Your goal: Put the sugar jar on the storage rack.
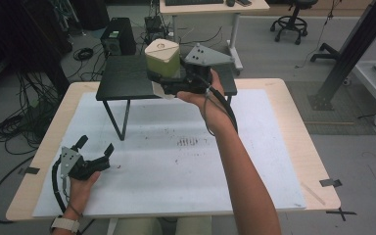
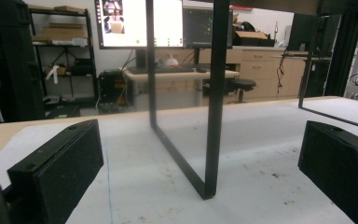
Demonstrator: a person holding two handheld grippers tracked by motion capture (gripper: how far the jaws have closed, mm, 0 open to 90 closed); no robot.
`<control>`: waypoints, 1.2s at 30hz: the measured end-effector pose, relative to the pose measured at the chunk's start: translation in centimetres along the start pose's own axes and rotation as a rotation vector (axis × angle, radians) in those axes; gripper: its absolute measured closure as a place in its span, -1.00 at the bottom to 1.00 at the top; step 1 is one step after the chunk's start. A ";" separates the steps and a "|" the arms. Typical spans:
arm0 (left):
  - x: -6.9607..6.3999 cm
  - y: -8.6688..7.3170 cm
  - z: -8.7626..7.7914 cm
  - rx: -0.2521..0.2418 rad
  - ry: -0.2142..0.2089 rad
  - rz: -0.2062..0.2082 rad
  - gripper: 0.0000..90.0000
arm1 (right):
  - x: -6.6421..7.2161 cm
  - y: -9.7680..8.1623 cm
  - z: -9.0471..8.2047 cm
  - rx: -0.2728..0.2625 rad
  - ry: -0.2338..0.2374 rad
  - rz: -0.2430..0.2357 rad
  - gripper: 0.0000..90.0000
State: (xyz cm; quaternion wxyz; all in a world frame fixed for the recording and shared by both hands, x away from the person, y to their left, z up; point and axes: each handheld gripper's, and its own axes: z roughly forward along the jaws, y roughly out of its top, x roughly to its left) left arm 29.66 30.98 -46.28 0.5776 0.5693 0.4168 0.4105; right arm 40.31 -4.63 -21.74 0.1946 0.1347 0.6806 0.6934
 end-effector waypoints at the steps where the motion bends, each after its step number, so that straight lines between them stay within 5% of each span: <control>1: 0.0 0.0 0.0 0.000 0.000 0.000 -1.00 | 0.0 0.0 0.0 0.000 0.000 0.000 -0.33; 36: 0.0 0.0 0.0 0.000 0.001 0.001 -1.00 | -2.2 -0.9 9.0 0.034 -0.010 0.017 -0.33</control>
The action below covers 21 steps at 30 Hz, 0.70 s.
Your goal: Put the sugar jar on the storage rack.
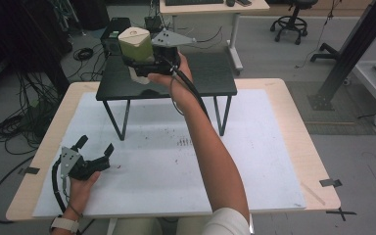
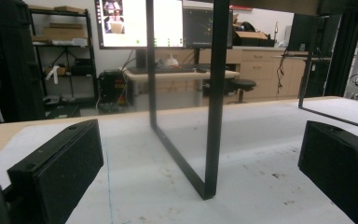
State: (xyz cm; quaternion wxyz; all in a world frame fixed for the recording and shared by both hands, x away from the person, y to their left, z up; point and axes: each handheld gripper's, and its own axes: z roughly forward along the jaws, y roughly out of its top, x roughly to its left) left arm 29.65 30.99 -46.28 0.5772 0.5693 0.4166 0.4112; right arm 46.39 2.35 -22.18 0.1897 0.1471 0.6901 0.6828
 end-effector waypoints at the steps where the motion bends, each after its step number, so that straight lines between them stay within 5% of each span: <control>1: 0.0 0.0 0.0 0.000 0.000 0.000 -1.00 | 0.0 0.0 0.0 0.000 0.000 0.000 -0.33; 21: 0.0 0.0 0.0 -0.003 0.000 -0.001 -0.99 | -1.7 -1.6 3.7 0.017 -0.051 0.032 -0.33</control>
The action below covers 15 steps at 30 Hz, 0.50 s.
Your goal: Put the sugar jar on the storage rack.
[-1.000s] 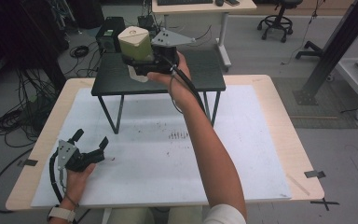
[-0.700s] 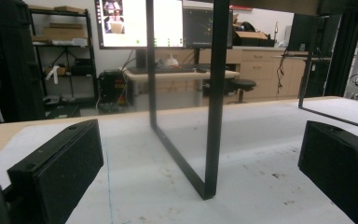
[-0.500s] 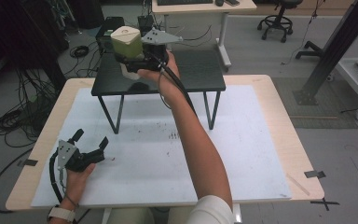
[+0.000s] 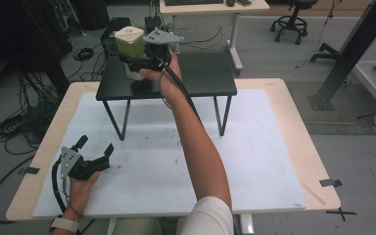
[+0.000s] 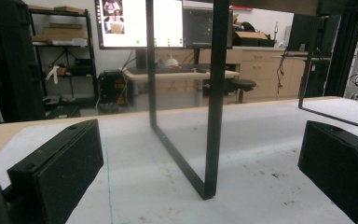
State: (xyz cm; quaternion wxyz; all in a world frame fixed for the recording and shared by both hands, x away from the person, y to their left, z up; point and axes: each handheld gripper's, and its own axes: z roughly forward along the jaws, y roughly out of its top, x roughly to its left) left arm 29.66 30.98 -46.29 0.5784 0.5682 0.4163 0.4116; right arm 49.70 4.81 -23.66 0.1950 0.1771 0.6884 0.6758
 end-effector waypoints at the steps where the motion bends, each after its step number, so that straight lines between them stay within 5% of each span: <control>1: 0.0 0.0 0.0 0.000 0.000 0.000 -0.99 | 0.0 0.0 0.0 0.000 0.000 0.000 -0.33; 15: 0.0 0.0 0.0 0.002 0.000 0.003 -1.00 | -1.1 -1.0 1.8 0.008 -0.024 0.025 -0.33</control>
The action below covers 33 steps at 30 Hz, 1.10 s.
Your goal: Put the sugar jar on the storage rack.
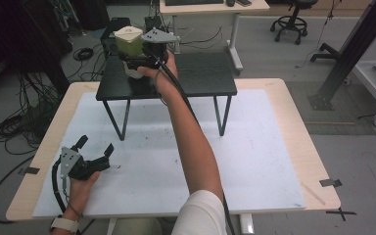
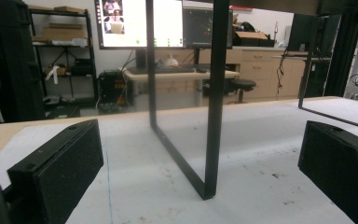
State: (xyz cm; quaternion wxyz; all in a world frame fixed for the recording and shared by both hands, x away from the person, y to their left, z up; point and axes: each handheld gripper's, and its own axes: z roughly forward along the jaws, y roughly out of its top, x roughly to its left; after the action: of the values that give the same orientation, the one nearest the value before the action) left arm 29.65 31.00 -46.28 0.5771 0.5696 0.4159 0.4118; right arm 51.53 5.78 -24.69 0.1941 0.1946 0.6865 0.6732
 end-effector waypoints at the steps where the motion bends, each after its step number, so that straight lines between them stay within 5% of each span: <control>1: 0.0 0.0 0.0 0.001 0.000 0.001 -1.00 | -0.1 -0.1 0.1 0.002 -0.001 0.002 -0.33; 22: 0.0 0.0 0.0 -0.001 0.000 -0.001 -1.00 | -0.6 -1.2 0.7 0.004 -0.023 0.003 -0.33; 33: 0.0 0.0 0.0 -0.001 0.000 -0.001 -1.00 | -0.5 -1.8 0.8 -0.049 -0.032 0.004 -0.33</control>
State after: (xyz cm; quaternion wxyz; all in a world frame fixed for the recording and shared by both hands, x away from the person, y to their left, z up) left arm 29.63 31.01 -46.29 0.5774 0.5693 0.4160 0.4117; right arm 52.35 6.13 -26.50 0.2082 0.2018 0.6664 0.6869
